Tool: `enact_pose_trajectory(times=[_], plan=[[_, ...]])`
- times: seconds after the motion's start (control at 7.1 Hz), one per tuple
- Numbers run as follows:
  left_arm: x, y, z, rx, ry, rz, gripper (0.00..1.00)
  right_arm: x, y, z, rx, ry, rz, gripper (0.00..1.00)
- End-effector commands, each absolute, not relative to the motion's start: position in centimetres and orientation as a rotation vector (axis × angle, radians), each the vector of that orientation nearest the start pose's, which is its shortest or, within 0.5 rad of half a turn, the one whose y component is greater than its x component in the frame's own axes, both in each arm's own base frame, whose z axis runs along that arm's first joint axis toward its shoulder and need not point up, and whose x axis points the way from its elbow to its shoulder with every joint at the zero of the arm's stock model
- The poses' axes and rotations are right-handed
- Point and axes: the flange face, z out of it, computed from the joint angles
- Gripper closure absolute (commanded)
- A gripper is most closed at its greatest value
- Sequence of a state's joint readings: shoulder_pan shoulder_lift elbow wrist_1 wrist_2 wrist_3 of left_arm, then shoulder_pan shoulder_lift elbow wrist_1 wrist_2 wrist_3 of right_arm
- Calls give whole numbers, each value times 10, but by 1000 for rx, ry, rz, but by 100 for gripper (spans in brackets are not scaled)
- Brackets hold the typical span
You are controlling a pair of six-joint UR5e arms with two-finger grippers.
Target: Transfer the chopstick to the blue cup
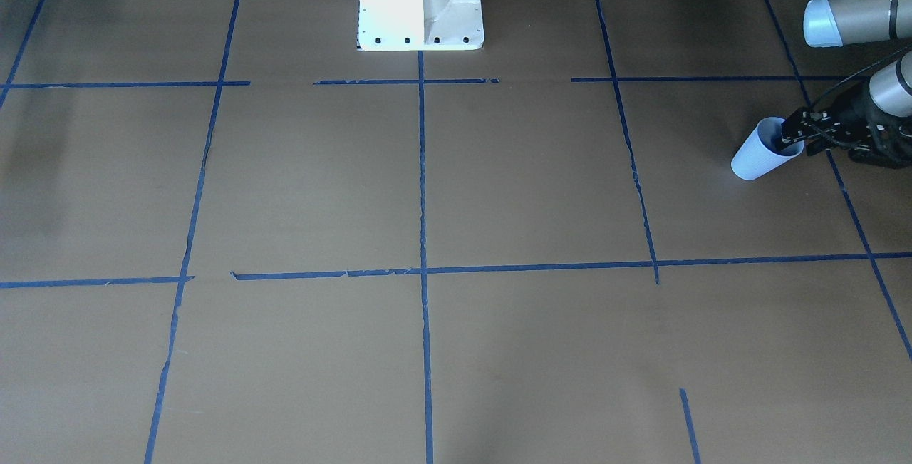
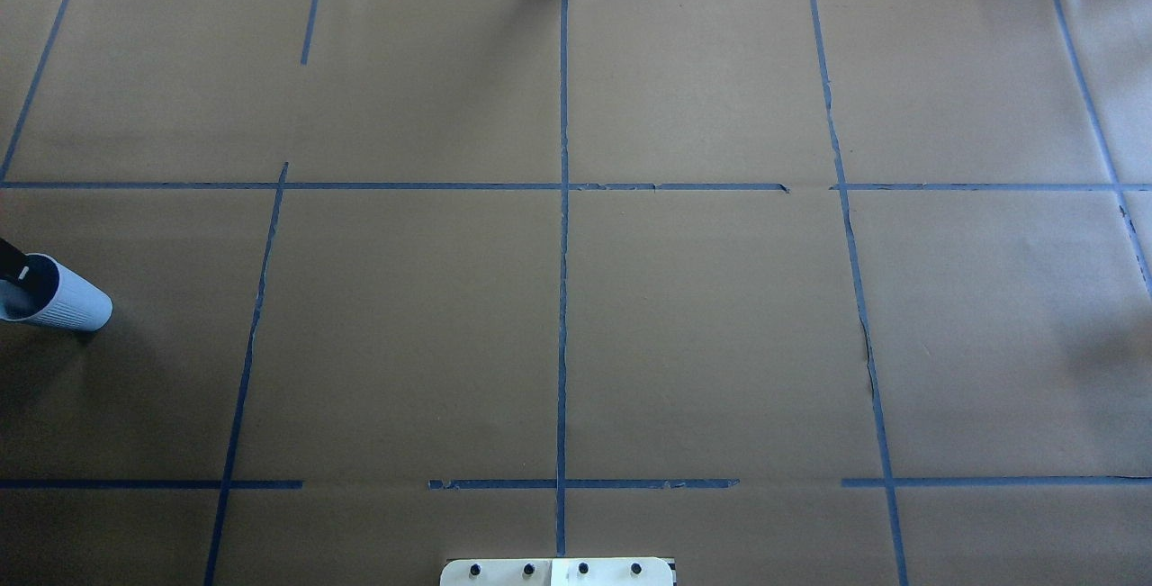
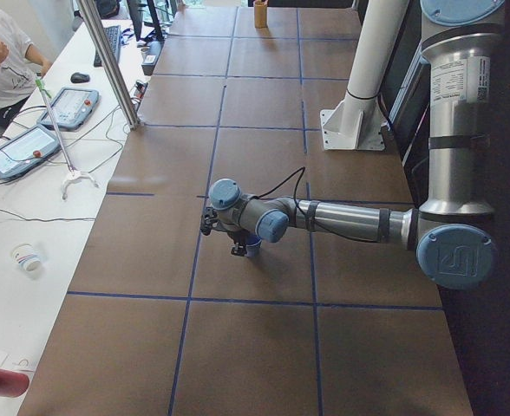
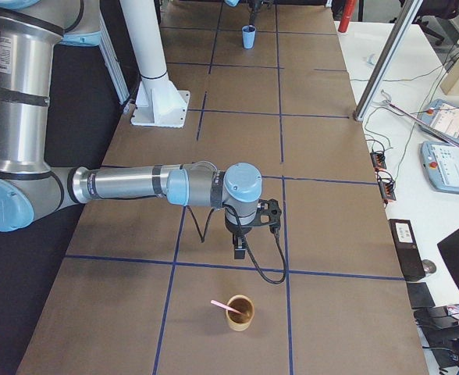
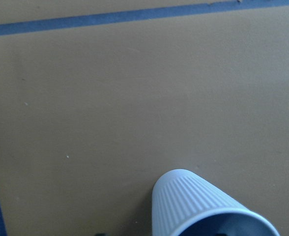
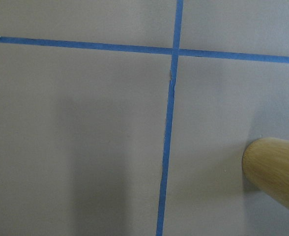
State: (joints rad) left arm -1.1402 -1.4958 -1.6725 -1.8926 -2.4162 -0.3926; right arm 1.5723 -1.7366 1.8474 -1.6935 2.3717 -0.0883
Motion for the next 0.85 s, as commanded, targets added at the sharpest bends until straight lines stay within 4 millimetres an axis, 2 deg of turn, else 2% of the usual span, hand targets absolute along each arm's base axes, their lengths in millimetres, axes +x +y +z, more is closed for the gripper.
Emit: enact_pose_trajectory(times=[0.0, 0.14, 0.28, 0.42, 0.56, 0.7], plan=[[150, -457, 605, -43, 897, 186, 94, 62, -418, 610, 19, -802, -71, 0], [151, -459, 601, -59, 900, 144, 99, 62, -418, 611, 17, -804, -69, 0], [160, -479, 560, -55, 931, 57, 100, 62, -417, 616, 8, -803, -67, 0], [166, -489, 506, -37, 970, -25, 100, 62, -417, 615, 10, -804, -68, 0], [190, -491, 445, 10, 1018, -6, 100, 62, -417, 614, 11, -804, -68, 0], [226, -486, 383, -17, 1076, -53, 100, 62, -417, 614, 12, -809, -70, 0]])
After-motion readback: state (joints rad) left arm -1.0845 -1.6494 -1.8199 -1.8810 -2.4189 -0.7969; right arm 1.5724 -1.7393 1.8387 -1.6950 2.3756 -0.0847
